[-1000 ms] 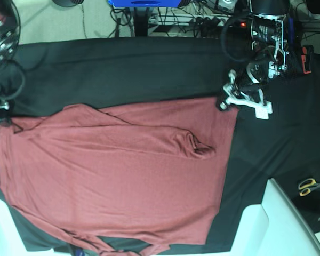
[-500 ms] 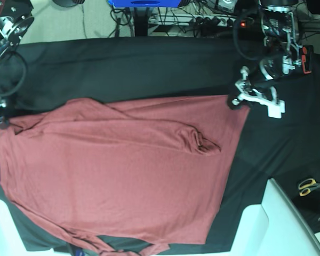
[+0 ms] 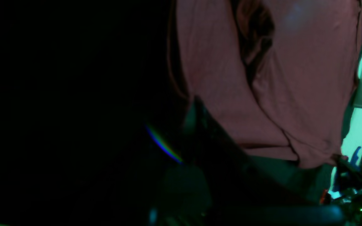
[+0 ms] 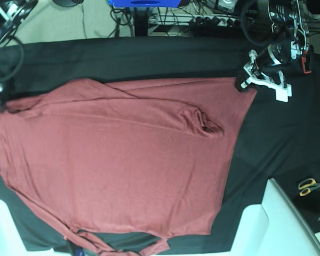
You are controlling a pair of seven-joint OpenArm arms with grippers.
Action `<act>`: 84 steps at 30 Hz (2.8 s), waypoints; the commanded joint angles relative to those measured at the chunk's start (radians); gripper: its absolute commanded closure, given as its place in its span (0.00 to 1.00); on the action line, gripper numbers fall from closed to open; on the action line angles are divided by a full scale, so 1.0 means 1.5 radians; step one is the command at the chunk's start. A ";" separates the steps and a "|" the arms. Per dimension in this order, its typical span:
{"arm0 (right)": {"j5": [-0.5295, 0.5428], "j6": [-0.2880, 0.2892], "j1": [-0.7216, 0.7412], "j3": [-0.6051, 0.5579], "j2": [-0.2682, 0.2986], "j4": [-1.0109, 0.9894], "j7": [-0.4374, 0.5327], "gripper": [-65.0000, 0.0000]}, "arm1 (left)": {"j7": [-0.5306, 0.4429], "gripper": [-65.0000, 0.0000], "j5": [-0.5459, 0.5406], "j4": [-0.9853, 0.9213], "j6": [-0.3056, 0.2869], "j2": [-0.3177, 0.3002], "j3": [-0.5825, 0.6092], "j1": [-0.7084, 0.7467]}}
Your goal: Fold the T-shirt properly
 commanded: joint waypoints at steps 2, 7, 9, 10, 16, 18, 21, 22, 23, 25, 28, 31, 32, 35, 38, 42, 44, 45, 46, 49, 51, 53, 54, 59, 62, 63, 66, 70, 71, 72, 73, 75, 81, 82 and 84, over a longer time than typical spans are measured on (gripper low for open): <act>0.006 0.007 0.001 0.033 0.014 0.018 -0.005 0.99 | -0.007 1.00 -0.007 0.031 -0.004 -0.009 -0.006 0.020; 0.005 0.011 -0.010 0.050 0.017 0.018 -0.033 0.99 | -0.008 1.00 -0.007 0.056 -0.004 -0.007 -0.007 0.057; 0.005 0.011 -0.020 0.050 0.017 0.019 -0.033 0.99 | -0.008 1.00 -0.007 0.059 -0.004 -0.007 -0.007 0.069; 0.005 0.011 -0.024 0.050 0.017 0.022 -0.033 0.99 | -0.010 1.00 -0.007 0.060 -0.004 -0.006 -0.007 0.076; 0.005 0.011 -0.051 0.050 0.013 0.082 -0.033 0.99 | -0.010 1.00 -0.007 0.060 -0.004 -0.006 -0.007 0.108; 0.005 0.011 -0.053 0.050 0.013 0.084 -0.034 0.99 | -0.010 1.00 -0.007 0.060 -0.004 -0.006 -0.007 0.116; 0.006 0.010 -0.063 0.049 0.014 0.084 -0.034 0.99 | -0.010 1.00 -0.007 0.060 -0.021 -0.006 -0.007 0.132; 0.006 0.010 -0.065 0.048 0.014 0.084 -0.034 0.99 | -0.010 1.00 -0.007 0.060 -0.036 -0.006 -0.008 0.138; 0.006 0.010 -0.065 0.048 0.014 0.082 -0.034 0.99 | -0.010 1.00 -0.007 0.060 -0.052 -0.005 -0.008 0.143; 0.004 0.010 -0.066 0.048 0.014 0.082 -0.034 0.99 | -0.010 1.00 -0.007 0.060 -0.067 -0.005 -0.008 0.153; 0.003 0.010 -0.069 0.047 0.014 0.082 -0.038 0.99 | -0.011 1.00 -0.006 0.060 -0.070 0.004 -0.008 0.167; 0.003 0.010 -0.071 0.047 0.016 0.082 -0.056 0.99 | -0.011 1.00 -0.006 0.060 -0.074 0.020 -0.030 0.184; 0.003 0.009 -0.071 0.047 0.016 0.082 -0.058 0.99 | -0.011 1.00 -0.004 0.060 -0.075 0.031 -0.041 0.187; 0.002 0.007 -0.071 0.047 0.016 0.082 -0.058 0.99 | -0.011 1.00 -0.003 0.058 -0.075 0.040 -0.069 0.188; 0.002 0.007 -0.072 0.047 0.015 0.082 -0.058 0.99 | -0.011 1.00 -0.003 0.059 -0.075 0.039 -0.071 0.187; 0.002 0.006 -0.075 0.050 0.012 0.082 -0.058 0.99 | -0.011 1.00 -0.003 0.059 -0.075 0.037 -0.072 0.183; 0.002 0.006 -0.081 0.050 0.012 0.081 -0.058 0.99 | -0.011 1.00 -0.003 0.059 -0.075 0.037 -0.073 0.182; 0.002 0.006 -0.084 0.050 0.011 0.081 -0.058 0.99 | -0.011 1.00 -0.003 0.059 -0.075 0.037 -0.073 0.182; 0.003 0.006 -0.087 0.050 0.011 0.083 -0.058 0.99 | -0.011 1.00 -0.003 0.059 -0.075 0.037 -0.072 0.182; 0.003 0.006 -0.089 0.051 0.011 0.085 -0.058 0.99 | -0.011 1.00 -0.003 0.059 -0.075 0.038 -0.071 0.185; 0.003 0.006 -0.096 0.051 0.011 0.084 -0.058 0.99 | -0.011 1.00 -0.003 0.059 -0.075 0.039 -0.071 0.187; 0.004 0.006 -0.101 0.051 0.011 0.084 -0.058 0.99 | -0.010 1.00 -0.003 0.059 -0.075 0.040 -0.071 0.189; 0.004 0.006 -0.103 0.050 0.011 0.082 -0.058 0.99 | -0.010 1.00 -0.003 0.059 -0.075 0.040 -0.071 0.189; 0.002 0.006 -0.103 0.047 0.010 0.081 -0.058 0.99 | -0.010 1.00 -0.003 0.059 -0.075 0.040 -0.070 0.195; 0.001 0.005 -0.100 0.046 0.010 0.081 -0.058 0.99 | -0.010 1.00 -0.003 0.059 -0.075 0.040 -0.070 0.192; 0.001 0.005 -0.100 0.046 0.010 0.081 -0.058 0.99 | -0.010 1.00 -0.002 0.060 -0.075 0.039 -0.070 0.192; 0.001 -0.028 -0.099 0.046 0.010 0.082 -0.058 0.99 | -0.007 1.00 -0.002 0.060 -0.073 0.036 -0.070 0.190; 0.001 -0.052 -0.092 0.034 0.011 0.086 -0.058 0.99 | -0.005 1.00 -0.002 0.060 -0.071 0.036 -0.070 0.177; 0.001 -0.053 -0.089 0.018 0.013 0.086 -0.058 0.99 | -0.005 1.00 -0.002 0.061 -0.071 0.036 -0.070 0.175; 0.001 -0.053 -0.089 0.004 0.014 0.086 -0.058 0.99 | -0.005 1.00 -0.002 0.062 -0.071 0.036 -0.070 0.167; 0.001 -0.056 -0.088 -0.007 0.015 0.086 -0.058 0.99 | -0.004 1.00 -0.002 0.064 -0.070 0.036 -0.070 0.162; 0.001 -0.093 -0.087 -0.022 0.015 0.086 -0.056 0.99 | -0.004 1.00 -0.003 0.065 -0.070 0.036 -0.070 0.159; 0.001 -0.134 -0.070 -0.046 0.014 0.086 -0.054 0.99 | 0.043 1.00 -0.003 0.063 -0.069 0.039 -0.061 0.137; 0.001 -0.134 -0.066 -0.046 0.014 0.087 -0.054 0.99 | 0.052 1.00 -0.003 0.063 -0.069 0.040 -0.061 0.133; 0.000 -0.136 -0.064 -0.047 0.016 0.087 -0.054 0.99 | 0.064 1.00 -0.003 0.063 -0.069 0.040 -0.061 0.122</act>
